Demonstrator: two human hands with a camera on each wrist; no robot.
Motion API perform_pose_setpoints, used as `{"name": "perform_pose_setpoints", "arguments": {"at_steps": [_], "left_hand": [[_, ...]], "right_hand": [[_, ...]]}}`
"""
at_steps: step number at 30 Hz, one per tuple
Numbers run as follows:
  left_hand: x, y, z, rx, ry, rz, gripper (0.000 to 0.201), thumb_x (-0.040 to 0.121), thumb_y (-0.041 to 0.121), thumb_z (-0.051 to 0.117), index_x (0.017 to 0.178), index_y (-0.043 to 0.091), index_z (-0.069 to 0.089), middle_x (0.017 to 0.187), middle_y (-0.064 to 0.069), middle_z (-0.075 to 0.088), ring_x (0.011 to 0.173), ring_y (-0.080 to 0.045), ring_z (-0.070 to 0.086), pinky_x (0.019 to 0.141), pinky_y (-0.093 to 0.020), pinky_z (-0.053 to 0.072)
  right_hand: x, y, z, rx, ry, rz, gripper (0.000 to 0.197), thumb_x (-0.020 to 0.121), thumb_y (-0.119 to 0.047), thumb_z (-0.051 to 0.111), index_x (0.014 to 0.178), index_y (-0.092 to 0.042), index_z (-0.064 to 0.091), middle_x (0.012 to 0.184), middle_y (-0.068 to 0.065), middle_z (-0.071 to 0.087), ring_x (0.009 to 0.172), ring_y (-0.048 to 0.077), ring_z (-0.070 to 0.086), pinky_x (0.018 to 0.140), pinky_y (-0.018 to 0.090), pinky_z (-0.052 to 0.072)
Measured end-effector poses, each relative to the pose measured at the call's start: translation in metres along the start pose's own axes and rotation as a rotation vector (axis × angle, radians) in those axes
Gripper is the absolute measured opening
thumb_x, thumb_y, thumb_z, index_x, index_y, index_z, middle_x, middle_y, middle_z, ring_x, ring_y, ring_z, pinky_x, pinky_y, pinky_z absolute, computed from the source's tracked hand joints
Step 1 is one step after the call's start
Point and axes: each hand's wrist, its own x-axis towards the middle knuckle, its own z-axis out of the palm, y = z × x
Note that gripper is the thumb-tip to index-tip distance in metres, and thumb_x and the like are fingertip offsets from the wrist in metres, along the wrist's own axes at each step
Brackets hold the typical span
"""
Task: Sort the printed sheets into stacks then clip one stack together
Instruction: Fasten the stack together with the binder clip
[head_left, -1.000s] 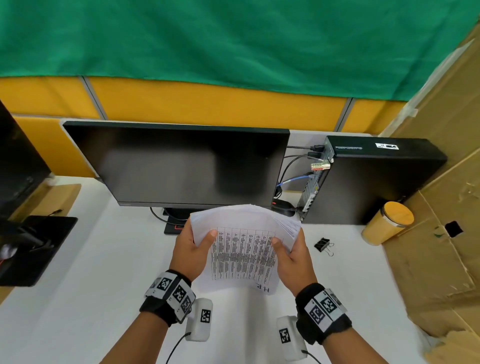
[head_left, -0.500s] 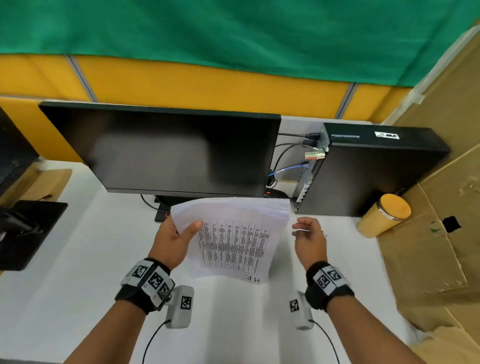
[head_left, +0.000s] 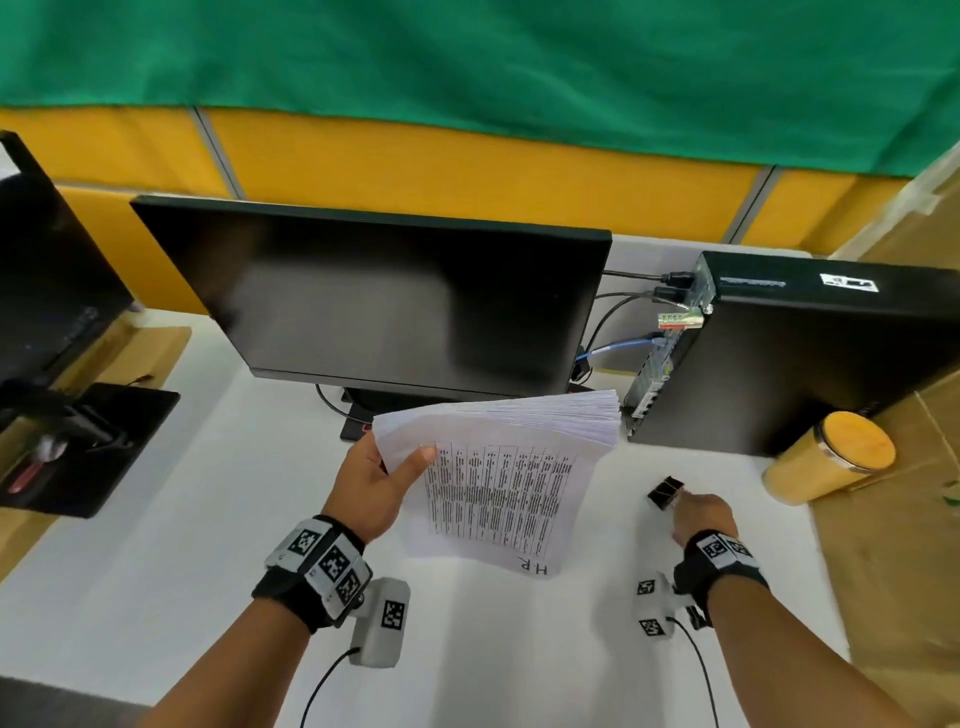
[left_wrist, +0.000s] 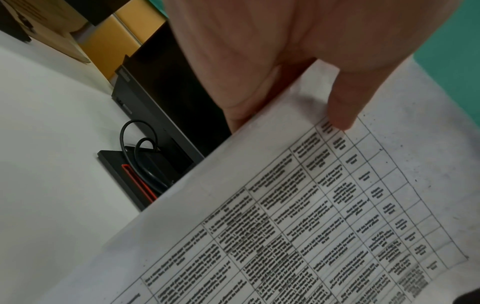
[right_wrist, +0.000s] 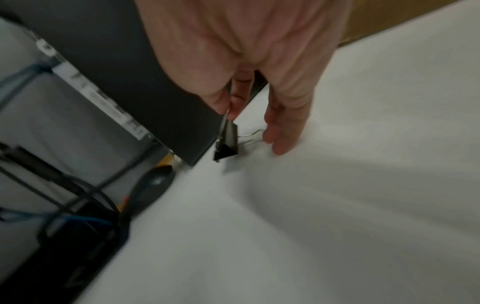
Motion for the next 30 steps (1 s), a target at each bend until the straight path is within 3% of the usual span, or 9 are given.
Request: {"name": "perform_pose_setpoints", "arguments": {"at_steps": [3,6,8,11,14,16,21,25,30], "left_hand": [[0.000,0.000,-0.002,0.022,-0.014,-0.020,0.030,0.088,0.012,0.066,0.118,0.012,0.064,0.105,0.002,0.073,0.095,-0.006,0.069,0.082,-0.023,0.057],[0.000,0.002,-0.002,0.035,-0.043,-0.014,0.028,0.089,0.013,0.065,0.117,0.013,0.064,0.106,0.002,0.072,0.095,-0.005,0.069,0.084,-0.022,0.056],[0.002,0.003,0.000,0.043,-0.050,-0.006,0.027,0.091,0.015,0.063,0.118,0.016,0.063,0.107,0.004,0.071,0.096,-0.003,0.068,0.082,-0.020,0.056],[0.004,0.006,0.002,0.039,-0.051,0.012,0.025,0.091,0.015,0.063,0.115,0.023,0.063,0.107,0.010,0.069,0.096,0.003,0.066,0.085,-0.025,0.054],[0.004,0.009,0.003,0.048,-0.069,0.034,0.026,0.092,0.016,0.062,0.103,0.039,0.060,0.101,0.017,0.068,0.091,0.011,0.064,0.084,-0.025,0.053],[0.005,0.009,0.004,0.063,-0.082,0.045,0.026,0.091,0.018,0.063,0.100,0.042,0.059,0.101,0.017,0.069,0.095,0.006,0.065,0.086,-0.028,0.053],[0.006,0.011,0.004,0.046,-0.098,0.060,0.024,0.091,0.019,0.064,0.101,0.041,0.061,0.101,0.014,0.071,0.095,0.001,0.067,0.088,-0.033,0.055],[0.006,0.012,0.003,0.038,-0.105,0.052,0.020,0.092,0.020,0.062,0.102,0.037,0.063,0.098,0.008,0.073,0.094,-0.008,0.069,0.088,-0.040,0.056],[0.006,0.008,0.002,0.044,-0.114,0.069,0.025,0.092,0.022,0.062,0.109,0.039,0.062,0.101,0.009,0.073,0.096,-0.007,0.069,0.089,-0.040,0.056]], "right_hand": [[-0.029,-0.007,-0.010,0.487,-0.051,-0.068,0.009,0.096,-0.011,0.049,0.097,-0.006,0.056,0.116,0.032,0.062,0.110,0.045,0.062,0.087,0.044,0.054],[-0.067,-0.026,-0.041,0.835,-0.068,-0.240,0.014,0.094,-0.005,0.052,0.086,-0.015,0.057,0.103,0.021,0.063,0.116,0.043,0.059,0.088,0.037,0.055],[-0.101,-0.046,-0.069,0.849,-0.077,-0.435,0.019,0.095,-0.017,0.059,0.079,-0.027,0.061,0.105,0.017,0.067,0.111,0.033,0.065,0.089,0.029,0.056],[-0.168,-0.087,-0.111,0.806,-0.121,-0.737,0.017,0.076,-0.046,0.070,0.077,-0.030,0.063,0.099,0.003,0.069,0.109,0.025,0.066,0.097,0.035,0.052],[-0.231,-0.127,-0.134,0.572,-0.132,-1.073,0.009,0.085,-0.029,0.069,0.092,-0.033,0.065,0.105,0.003,0.069,0.107,0.022,0.067,0.097,0.039,0.052],[-0.270,-0.147,-0.136,0.368,-0.171,-1.249,0.031,0.085,-0.016,0.072,0.112,-0.030,0.063,0.109,0.003,0.069,0.105,0.020,0.067,0.095,0.036,0.053],[-0.333,-0.179,-0.095,-0.228,-0.109,-1.600,0.048,0.078,-0.034,0.077,0.122,-0.017,0.063,0.107,-0.002,0.070,0.094,0.006,0.067,0.085,0.026,0.058],[-0.342,-0.189,-0.073,-0.581,-0.144,-1.632,0.036,0.087,-0.031,0.070,0.118,-0.018,0.058,0.108,0.001,0.065,0.096,0.017,0.062,0.084,0.038,0.055],[-0.346,-0.202,-0.069,-0.777,-0.123,-1.605,0.024,0.092,-0.024,0.063,0.112,-0.017,0.051,0.104,0.002,0.061,0.087,0.020,0.055,0.068,0.027,0.038]]}}
